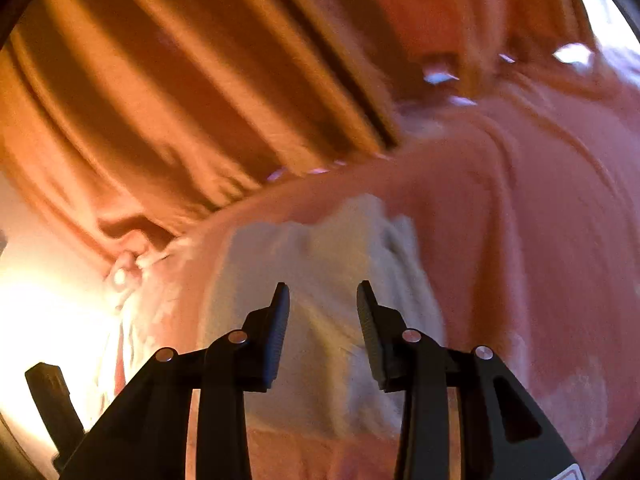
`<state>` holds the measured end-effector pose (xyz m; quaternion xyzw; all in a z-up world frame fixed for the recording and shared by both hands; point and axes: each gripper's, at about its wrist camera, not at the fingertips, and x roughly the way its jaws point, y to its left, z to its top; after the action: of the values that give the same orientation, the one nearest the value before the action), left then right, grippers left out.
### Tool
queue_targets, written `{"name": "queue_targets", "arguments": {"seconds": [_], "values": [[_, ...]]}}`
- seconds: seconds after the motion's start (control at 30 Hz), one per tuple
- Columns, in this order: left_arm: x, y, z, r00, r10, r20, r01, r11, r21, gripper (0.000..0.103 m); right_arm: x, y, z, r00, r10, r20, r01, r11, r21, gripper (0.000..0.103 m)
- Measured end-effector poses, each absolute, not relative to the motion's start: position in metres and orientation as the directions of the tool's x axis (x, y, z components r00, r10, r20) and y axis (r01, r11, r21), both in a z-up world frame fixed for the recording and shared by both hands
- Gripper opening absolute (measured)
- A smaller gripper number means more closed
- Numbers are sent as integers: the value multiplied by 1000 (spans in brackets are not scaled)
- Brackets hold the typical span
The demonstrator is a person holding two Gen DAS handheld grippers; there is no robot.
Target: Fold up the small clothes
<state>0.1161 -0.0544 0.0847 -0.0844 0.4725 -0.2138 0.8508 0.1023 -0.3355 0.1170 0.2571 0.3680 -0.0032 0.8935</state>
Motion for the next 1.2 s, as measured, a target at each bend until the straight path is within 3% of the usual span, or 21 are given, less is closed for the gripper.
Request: {"name": "queue_targets", "arguments": {"seconds": [0.13,0.2,0.27,0.33,0.4,0.47,0.53,0.57,0.63,0.73,0.77,0.83,0.9,0.93,1.0,1.03,1.13,1.2], "values": [[139,-84,75,491,-342,-801,291,931,-219,78,131,-315,107,714,219,-665,128,893,431,32],[144,-99,58,455,-289,-842,301,940,-160,78,142,-320,74,634,163,-756,206,907,368,31],[144,-101,42,418,-289,-861,298,939,-171,80,148,-330,31,540,129,-832,279,905,321,19],[141,-100,38,431,-278,-859,287,944,-162,86,143,-335,30,556,166,-814,284,883,373,19],[141,-100,38,451,-257,-855,290,948,-132,88,136,-336,54,598,180,-781,264,876,404,26],[142,-100,37,448,-258,-856,294,947,-131,89,131,-331,76,657,164,-736,221,891,396,27],[143,-99,35,440,-263,-858,286,947,-144,90,138,-329,70,642,98,-761,225,924,309,29],[144,-98,34,431,-271,-861,277,948,-159,90,150,-328,46,558,54,-828,246,942,227,28],[144,-96,34,417,-283,-864,268,946,-181,90,156,-329,30,538,60,-841,253,940,229,27],[143,-95,37,424,-282,-861,276,945,-174,90,155,-330,52,589,90,-803,222,937,268,37],[144,-95,38,421,-286,-861,275,945,-179,90,157,-335,63,628,82,-774,227,932,283,53],[144,-95,38,417,-285,-863,266,946,-184,89,169,-342,67,634,19,-773,262,935,238,69],[144,-95,38,414,-286,-864,259,947,-189,89,185,-345,53,595,5,-804,263,944,200,69],[143,-95,39,414,-285,-864,259,947,-188,89,196,-347,40,553,37,-833,257,943,213,51],[143,-95,39,417,-281,-865,261,948,-182,89,203,-346,25,530,95,-843,246,934,260,37],[142,-95,39,418,-279,-864,260,949,-180,89,201,-343,32,548,80,-833,233,941,244,17],[142,-96,39,418,-278,-865,267,948,-176,90,182,-346,69,655,91,-751,194,940,282,12],[142,-96,38,416,-286,-863,276,944,-179,90,177,-358,66,662,75,-746,219,932,288,12]]}}
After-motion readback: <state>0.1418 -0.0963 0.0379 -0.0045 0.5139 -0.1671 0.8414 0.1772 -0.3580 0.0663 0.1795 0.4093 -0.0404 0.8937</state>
